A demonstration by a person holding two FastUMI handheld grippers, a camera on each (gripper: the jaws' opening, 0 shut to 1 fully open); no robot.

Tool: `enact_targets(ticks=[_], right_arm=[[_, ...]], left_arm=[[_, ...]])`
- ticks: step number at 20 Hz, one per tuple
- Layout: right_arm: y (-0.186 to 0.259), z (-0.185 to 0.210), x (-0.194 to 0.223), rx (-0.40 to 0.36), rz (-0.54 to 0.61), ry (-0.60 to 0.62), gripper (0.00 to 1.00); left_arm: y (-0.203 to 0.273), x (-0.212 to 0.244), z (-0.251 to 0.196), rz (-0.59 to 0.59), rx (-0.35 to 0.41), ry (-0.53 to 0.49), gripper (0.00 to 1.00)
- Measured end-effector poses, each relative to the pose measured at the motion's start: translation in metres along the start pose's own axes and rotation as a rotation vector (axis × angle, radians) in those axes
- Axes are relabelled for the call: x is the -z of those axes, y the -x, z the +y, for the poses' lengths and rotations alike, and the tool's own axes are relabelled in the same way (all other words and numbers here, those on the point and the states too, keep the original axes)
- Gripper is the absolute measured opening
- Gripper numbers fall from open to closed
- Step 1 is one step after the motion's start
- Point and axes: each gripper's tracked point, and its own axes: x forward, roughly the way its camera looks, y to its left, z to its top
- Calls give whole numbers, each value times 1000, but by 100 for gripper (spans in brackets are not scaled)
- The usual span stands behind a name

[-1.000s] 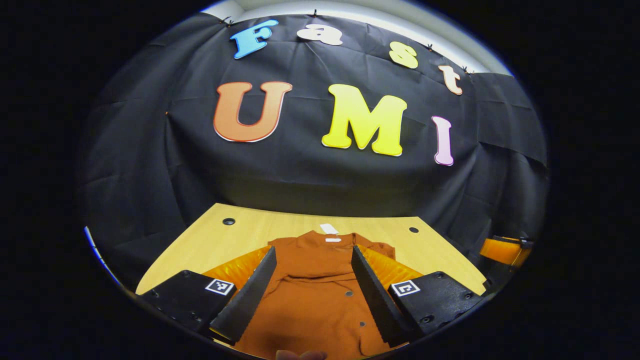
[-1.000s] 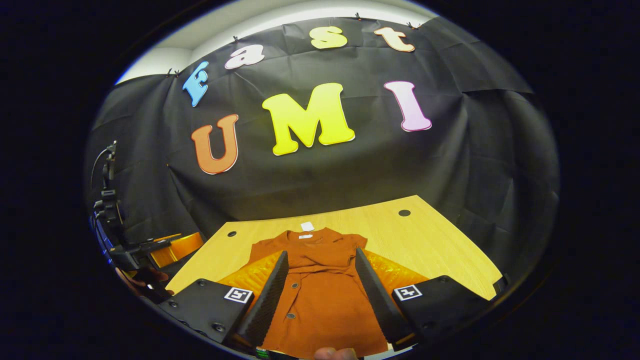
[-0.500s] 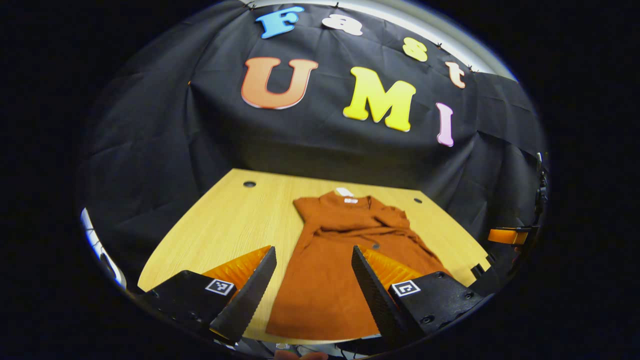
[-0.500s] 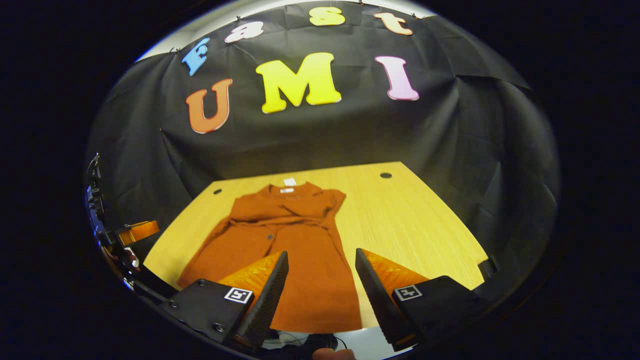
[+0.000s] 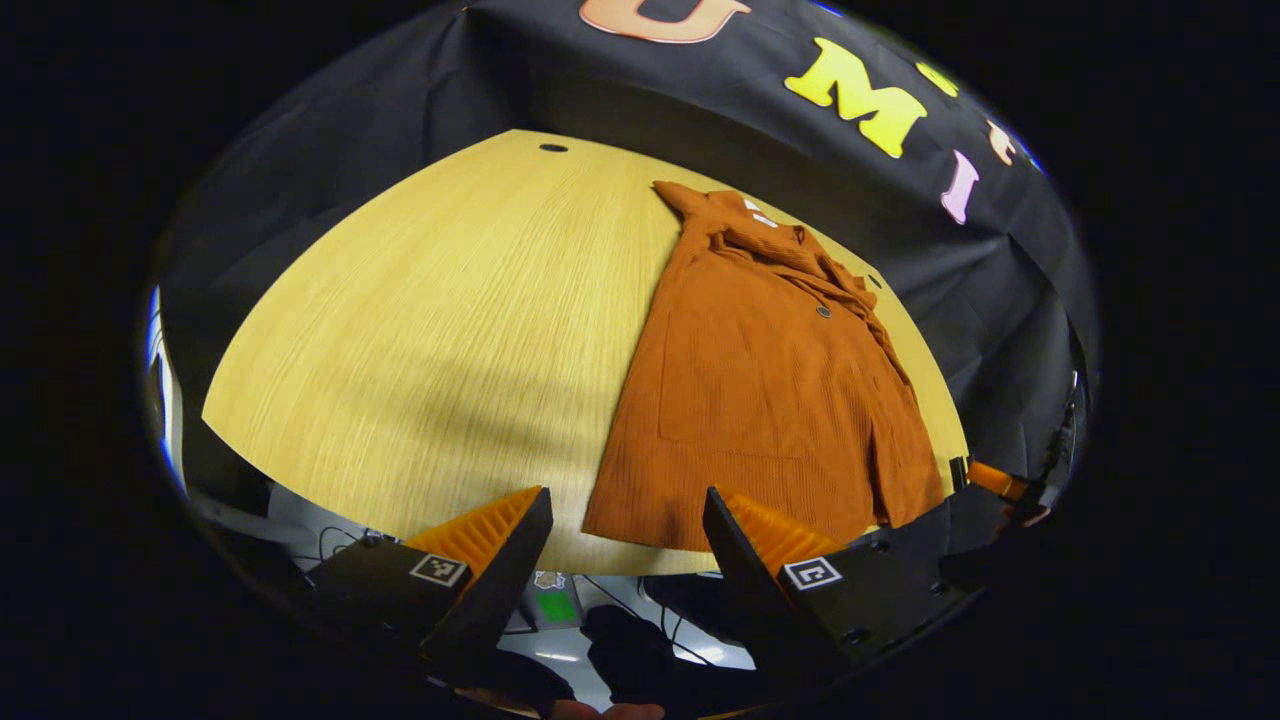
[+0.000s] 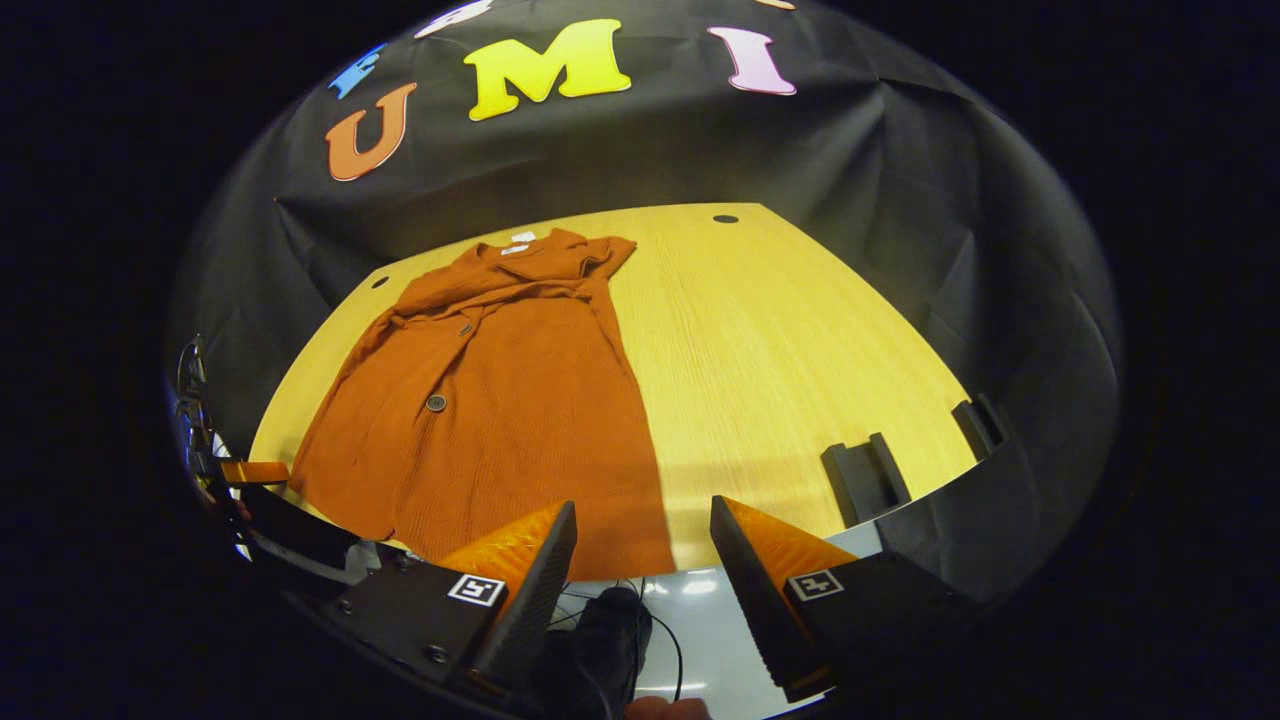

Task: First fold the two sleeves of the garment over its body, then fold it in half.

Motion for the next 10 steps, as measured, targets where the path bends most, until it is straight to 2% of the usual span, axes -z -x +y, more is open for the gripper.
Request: enact_targets(ticks=[4,6,7,8,9,10], right_arm=[[-28,13,14,-10,46,25,87],[-40,14,23,11,74,45,87],[-45,10,31,32,103,56,82],[-47,11,34,45,121,71,87],[-47,16,30,39,105,78,84],[-46,18,32,40,118,85,88]], left_arm=[[-8,-5,-11,-1,34,0,99],[-12,-5,-21,5,45,-9,99],[-13,-6,-22,4,38,-9,99],[-15,-6,-24,9,37,-11,99],[-16,-4,-29,12,38,-15,99],[-17,-2,-34,19,49,-16,98]])
